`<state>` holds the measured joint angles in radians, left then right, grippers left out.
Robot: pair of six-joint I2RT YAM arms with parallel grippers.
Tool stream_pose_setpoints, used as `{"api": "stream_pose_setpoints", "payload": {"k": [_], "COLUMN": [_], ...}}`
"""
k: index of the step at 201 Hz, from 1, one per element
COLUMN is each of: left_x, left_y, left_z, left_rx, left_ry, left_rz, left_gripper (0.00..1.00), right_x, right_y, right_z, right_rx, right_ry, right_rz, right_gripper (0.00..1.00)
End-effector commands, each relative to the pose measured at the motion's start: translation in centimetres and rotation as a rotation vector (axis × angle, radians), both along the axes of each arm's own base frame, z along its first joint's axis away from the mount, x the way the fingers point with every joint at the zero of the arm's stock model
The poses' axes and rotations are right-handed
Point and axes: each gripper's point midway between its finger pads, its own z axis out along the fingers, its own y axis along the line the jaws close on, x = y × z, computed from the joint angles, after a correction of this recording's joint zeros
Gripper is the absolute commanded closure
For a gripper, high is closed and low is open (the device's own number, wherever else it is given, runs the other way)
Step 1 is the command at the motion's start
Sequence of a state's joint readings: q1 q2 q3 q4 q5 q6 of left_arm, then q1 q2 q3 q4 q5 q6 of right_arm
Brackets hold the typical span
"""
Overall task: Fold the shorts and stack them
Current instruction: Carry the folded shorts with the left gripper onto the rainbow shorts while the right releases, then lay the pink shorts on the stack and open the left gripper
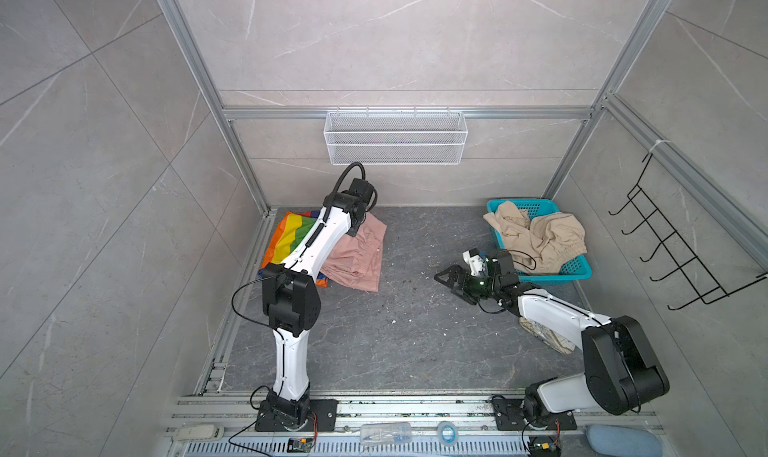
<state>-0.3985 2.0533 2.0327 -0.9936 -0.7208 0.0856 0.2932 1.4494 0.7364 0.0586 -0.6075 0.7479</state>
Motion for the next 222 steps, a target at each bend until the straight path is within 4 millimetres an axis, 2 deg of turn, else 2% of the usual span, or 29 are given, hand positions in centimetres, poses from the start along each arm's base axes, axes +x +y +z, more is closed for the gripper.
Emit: {"api": "stream_pose_setpoints", "payload": {"k": [1,54,82,113,180,222], "left_x": [0.4,1.3,1.0,0.3,0.0,0.5], "left_y": [2.2,3.1,3.2,3.6,7.0,8.7], "left_z": [2.7,6.3,8.6,10.2,9.9,8.5], "left_rx": [0.208,0.311,0.309,0.272,0.212,0.163], "left_ry": [-0.016,-0.115,-0.176,-0.207,-0.187,-0.189], "left_rz": [-0.013,-0.055,-0.073,-0.088,-0.049,-0.083], "left_gripper": [1.00,1.00,1.00,1.00,1.00,1.00], "right_x": [-0.1,0.1,0.3,0.4,0.4,0.5], "right_y": [0.2,0.5,0.6,0.6,0.8,1.0], "right_z": [-0.8,-1.6,-1.5,-1.6,-1.0,-0.8], "right_rx": [0.006,0.017,0.025,0.025,0.037,0.038], "right_ry": [0.011,0.025,0.024,0.027,0.020,0.019], "right_rz": [0.008,0.010,0.010,0.009,0.008,0.010], "right_gripper": [0.00,0.00,0.00,0.00,0.00,0.00]}}
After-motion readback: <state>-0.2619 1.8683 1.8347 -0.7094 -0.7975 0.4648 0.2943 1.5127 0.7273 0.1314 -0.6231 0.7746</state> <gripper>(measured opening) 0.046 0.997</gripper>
